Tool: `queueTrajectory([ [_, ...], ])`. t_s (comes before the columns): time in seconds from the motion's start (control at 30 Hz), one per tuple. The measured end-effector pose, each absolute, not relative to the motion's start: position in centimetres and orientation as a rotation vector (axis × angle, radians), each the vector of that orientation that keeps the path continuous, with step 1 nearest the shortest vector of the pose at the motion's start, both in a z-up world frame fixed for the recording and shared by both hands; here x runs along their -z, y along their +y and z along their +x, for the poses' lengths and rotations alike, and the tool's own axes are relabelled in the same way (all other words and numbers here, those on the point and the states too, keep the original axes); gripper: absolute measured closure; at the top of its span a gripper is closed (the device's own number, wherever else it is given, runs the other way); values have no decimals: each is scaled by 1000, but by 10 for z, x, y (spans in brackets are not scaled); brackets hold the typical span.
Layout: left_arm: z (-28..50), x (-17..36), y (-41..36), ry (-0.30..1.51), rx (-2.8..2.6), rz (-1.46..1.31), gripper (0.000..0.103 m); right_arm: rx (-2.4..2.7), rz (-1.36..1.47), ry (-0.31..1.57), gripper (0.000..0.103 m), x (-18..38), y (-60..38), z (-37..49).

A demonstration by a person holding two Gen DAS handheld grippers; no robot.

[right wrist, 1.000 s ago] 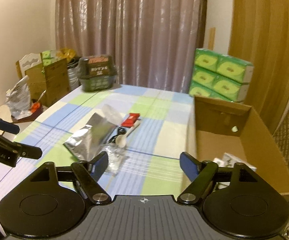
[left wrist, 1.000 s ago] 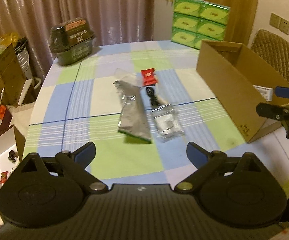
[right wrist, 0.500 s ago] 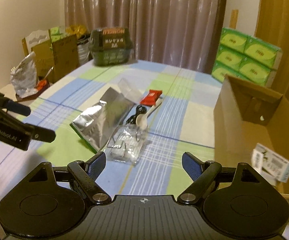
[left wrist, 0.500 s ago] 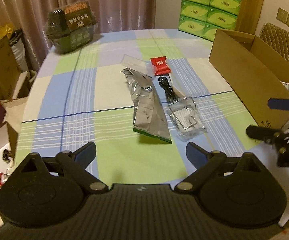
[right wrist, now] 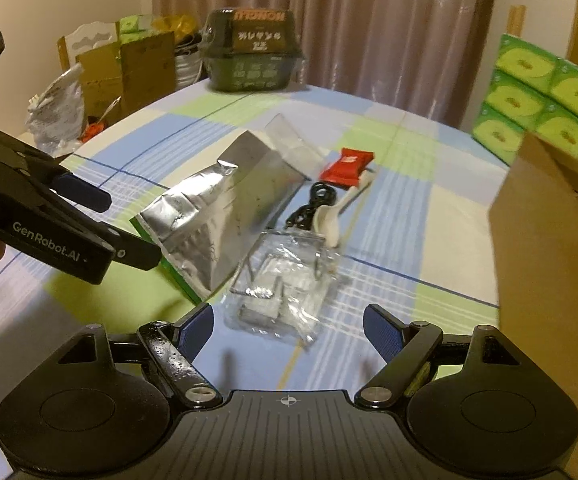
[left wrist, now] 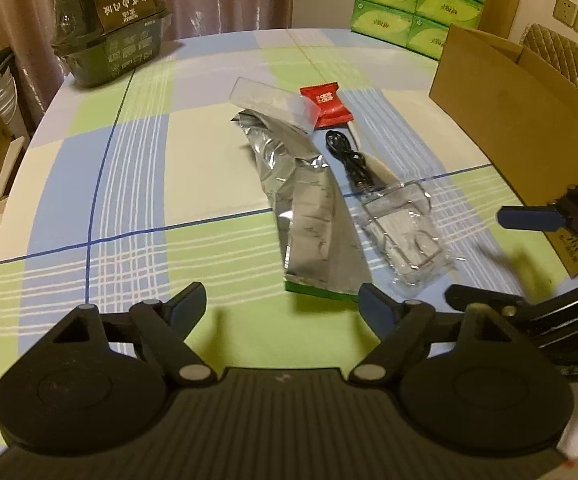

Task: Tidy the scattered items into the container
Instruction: 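Grasp the silver foil bag with the left tool while the right tool grasps the clear plastic tray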

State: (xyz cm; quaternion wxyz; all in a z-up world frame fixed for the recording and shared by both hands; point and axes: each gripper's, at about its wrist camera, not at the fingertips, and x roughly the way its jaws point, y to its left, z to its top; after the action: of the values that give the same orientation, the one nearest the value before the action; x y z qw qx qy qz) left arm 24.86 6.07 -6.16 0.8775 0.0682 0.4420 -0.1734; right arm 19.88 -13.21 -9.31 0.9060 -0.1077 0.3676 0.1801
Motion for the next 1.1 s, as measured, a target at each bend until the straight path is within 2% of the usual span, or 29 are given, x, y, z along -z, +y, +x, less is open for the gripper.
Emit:
queueTrajectory([
  [0.07,253,63,64,923,360,128,23,-380,-218,762,25,98,-127,207],
  [0.23,261,66,69,927,363,98,23,-390,-227,779,43,112,-116,221],
  [0.37,265,66,65,925,376,109,23,-381,-220,782,48,117,-114,225],
  [0.4,267,66,63,925,381,110,23,-382,-220,780,52,118,-114,225],
  [0.43,268,66,61,925,385,112,23,-388,-220,779,66,118,-114,226],
  [0.53,275,67,53,927,394,116,23,-379,-221,769,74,118,-119,224],
  [0.93,323,87,26,996,407,81,24,-329,-205,781,75,115,-148,225],
  [1.0,330,91,24,1012,398,79,34,-329,-203,781,75,115,-149,225],
  [1.03,331,92,23,1020,407,72,46,-329,-201,782,75,115,-150,225],
  [1.07,331,92,23,1019,416,67,53,-328,-197,783,75,115,-150,225],
  [1.1,329,90,20,1018,409,85,54,-328,-194,784,75,115,-151,224],
])
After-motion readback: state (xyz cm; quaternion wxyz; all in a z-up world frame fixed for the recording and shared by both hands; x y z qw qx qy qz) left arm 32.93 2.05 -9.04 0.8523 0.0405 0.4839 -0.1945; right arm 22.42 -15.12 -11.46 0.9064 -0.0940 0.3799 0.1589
